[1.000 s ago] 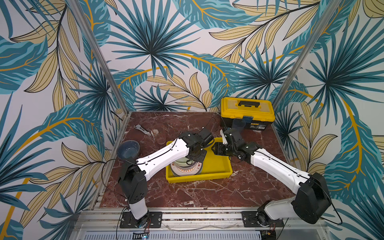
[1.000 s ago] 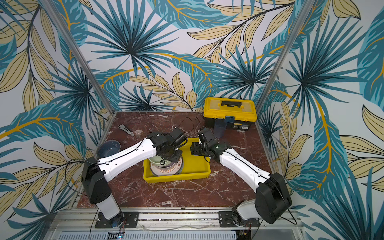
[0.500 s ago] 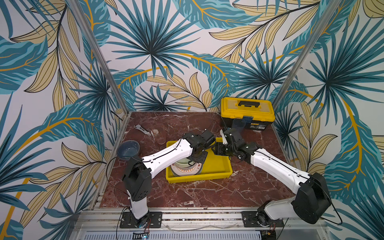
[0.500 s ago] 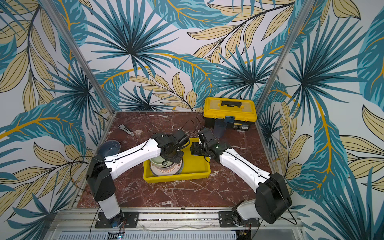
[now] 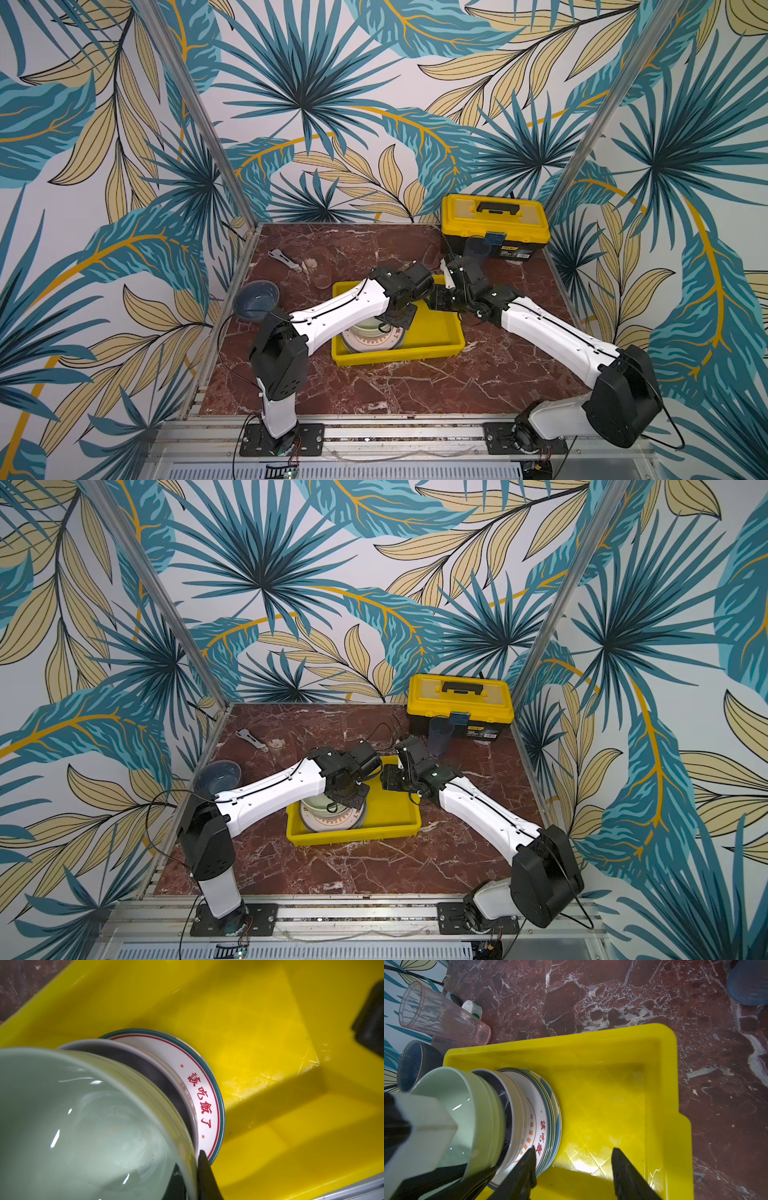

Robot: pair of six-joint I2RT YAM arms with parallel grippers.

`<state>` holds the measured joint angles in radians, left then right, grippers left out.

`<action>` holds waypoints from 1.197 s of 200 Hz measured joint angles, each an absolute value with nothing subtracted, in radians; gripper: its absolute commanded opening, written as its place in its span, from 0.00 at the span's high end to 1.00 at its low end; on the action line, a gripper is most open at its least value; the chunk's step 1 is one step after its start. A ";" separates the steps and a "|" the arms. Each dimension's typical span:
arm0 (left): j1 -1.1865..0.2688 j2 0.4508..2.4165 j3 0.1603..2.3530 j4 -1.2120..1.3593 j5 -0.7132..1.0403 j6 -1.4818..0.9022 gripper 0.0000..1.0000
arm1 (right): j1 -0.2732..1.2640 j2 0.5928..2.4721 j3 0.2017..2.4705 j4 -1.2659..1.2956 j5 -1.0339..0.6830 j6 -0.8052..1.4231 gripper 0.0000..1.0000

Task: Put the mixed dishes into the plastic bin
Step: 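Lower the pale green bowl onto the lavender bowl with the left gripper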

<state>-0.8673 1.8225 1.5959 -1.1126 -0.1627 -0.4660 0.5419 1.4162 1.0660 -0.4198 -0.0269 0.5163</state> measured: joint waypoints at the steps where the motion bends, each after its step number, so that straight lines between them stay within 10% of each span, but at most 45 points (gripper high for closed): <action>1: -0.867 1.823 1.596 -1.113 -0.163 -0.466 0.90 | 0.542 1.416 1.066 -0.420 -0.027 0.516 0.40; 239: -0.870 1.746 1.575 -1.096 -0.169 -0.462 0.76 | 0.542 1.445 1.066 -0.408 -0.035 0.517 0.40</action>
<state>-0.8700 1.7462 1.5745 -1.0958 -0.1692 -0.4622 0.5419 1.4452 1.0660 -0.4080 -0.0345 0.5167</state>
